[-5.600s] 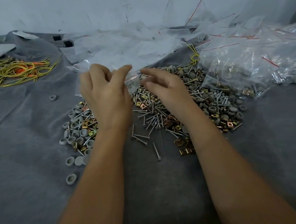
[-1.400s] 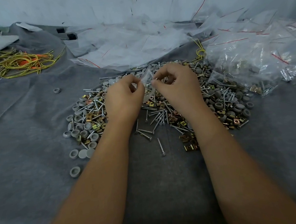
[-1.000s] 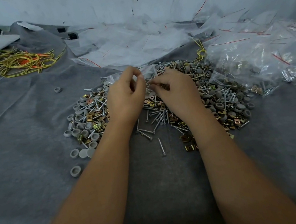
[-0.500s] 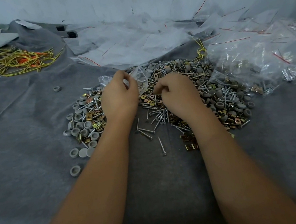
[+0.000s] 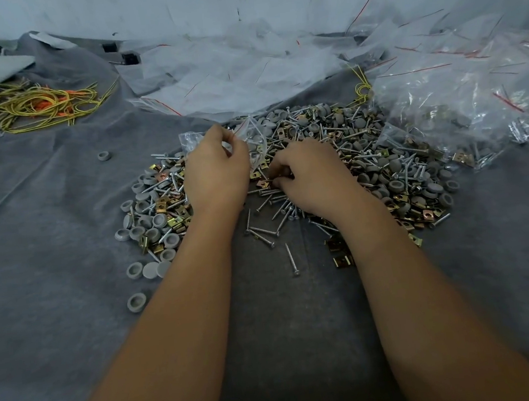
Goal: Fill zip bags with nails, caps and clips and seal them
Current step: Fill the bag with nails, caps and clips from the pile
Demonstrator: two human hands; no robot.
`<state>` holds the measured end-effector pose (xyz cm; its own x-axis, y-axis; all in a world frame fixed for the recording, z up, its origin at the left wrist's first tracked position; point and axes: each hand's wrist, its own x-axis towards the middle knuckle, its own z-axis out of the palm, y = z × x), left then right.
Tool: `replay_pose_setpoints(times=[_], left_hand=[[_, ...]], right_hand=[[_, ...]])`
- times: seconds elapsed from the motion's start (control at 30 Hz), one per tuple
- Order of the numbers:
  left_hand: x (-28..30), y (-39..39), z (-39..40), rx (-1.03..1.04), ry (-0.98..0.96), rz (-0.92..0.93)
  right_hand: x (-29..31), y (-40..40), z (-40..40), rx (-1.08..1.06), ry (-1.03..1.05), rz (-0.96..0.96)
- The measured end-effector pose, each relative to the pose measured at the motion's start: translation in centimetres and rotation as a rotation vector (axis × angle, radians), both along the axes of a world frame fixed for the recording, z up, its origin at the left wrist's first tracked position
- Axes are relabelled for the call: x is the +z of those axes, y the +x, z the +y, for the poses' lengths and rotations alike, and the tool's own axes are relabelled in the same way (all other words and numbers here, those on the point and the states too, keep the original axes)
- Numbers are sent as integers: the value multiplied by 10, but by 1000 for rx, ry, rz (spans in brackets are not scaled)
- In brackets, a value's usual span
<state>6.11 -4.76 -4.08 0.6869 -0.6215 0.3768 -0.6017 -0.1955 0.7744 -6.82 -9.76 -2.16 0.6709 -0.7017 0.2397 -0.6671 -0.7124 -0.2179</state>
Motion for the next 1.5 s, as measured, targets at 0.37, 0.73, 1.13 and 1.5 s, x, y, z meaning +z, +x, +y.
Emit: replay_pose_setpoints(times=[0.37, 0.73, 1.13, 1.5], left_hand=[[3, 0, 2, -11, 25, 25], [4, -4, 4, -81, 59, -166], [4, -11, 6, -191, -241, -90], [2, 0, 2, 16, -83, -32]], right_hand=[[-2, -3, 0, -43, -47, -132], [8, -5, 3, -105, 50, -662], [0, -1, -3, -34, 59, -564], [6, -6, 4, -57, 157, -474]])
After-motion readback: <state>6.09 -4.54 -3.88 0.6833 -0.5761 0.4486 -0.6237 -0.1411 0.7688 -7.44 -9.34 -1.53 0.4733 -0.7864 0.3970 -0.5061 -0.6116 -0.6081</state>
